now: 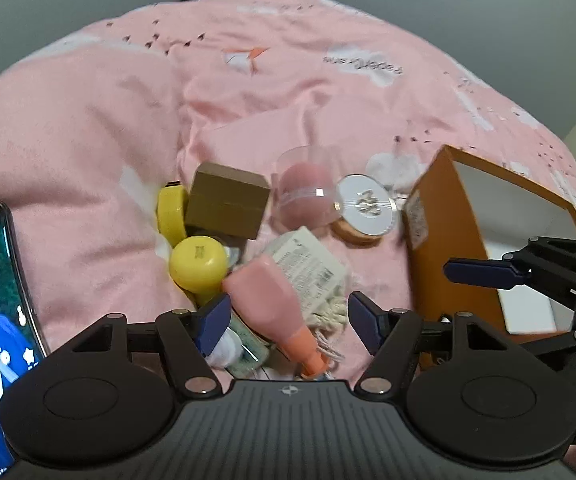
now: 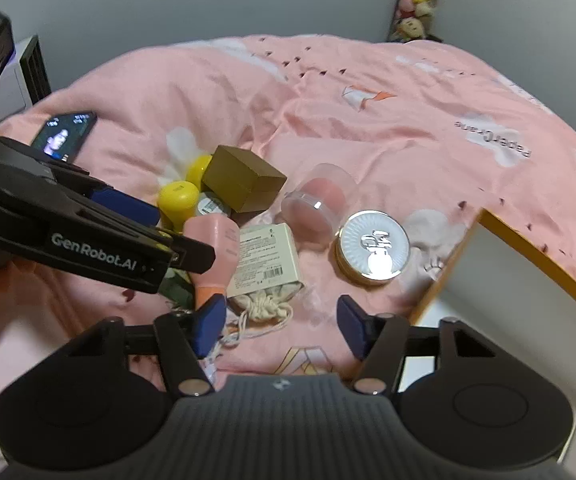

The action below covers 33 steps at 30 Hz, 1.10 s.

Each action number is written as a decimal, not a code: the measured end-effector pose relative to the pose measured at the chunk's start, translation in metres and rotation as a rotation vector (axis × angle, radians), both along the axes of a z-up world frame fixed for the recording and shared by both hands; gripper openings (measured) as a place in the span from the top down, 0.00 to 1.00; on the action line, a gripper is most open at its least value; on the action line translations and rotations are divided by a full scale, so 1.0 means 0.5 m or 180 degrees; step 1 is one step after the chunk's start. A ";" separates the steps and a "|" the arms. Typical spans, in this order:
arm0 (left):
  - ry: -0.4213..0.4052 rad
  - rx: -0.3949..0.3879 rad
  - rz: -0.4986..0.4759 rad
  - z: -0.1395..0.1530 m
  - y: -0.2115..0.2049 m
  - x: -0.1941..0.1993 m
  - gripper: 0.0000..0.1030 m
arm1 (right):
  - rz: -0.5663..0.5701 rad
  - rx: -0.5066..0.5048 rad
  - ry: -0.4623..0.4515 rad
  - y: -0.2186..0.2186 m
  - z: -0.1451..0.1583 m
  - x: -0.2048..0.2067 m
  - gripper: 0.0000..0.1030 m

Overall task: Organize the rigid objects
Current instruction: 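Move both tools toward the pile of items beside the box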

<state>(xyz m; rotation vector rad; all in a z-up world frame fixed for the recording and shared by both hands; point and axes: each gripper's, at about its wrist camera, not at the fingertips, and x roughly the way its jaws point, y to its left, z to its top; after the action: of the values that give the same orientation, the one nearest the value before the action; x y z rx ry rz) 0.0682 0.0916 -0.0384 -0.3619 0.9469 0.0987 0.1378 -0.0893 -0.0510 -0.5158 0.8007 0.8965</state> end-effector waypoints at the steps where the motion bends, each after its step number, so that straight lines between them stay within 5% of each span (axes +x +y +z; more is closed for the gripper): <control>1: 0.0069 0.0018 0.0032 -0.005 0.004 0.009 0.23 | 0.0022 -0.0021 0.0031 0.007 -0.006 0.010 0.43; 16: 0.0469 -0.0079 -0.0205 0.005 0.040 0.013 0.24 | 0.0460 0.0031 0.0661 0.101 -0.071 0.043 0.53; 18: 0.0484 -0.0101 -0.0166 0.007 0.044 0.012 0.27 | 0.0454 0.0062 0.0730 0.111 -0.083 0.046 0.61; 33: 0.0628 -0.0198 -0.0060 -0.007 0.078 0.016 0.43 | 0.0145 0.0428 0.1134 0.129 -0.149 0.079 0.54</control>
<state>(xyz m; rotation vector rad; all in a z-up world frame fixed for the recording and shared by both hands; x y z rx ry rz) 0.0764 0.1304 -0.0418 -0.4056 1.1502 0.0889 0.1771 -0.0246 -0.1257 -0.2589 1.0451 1.0936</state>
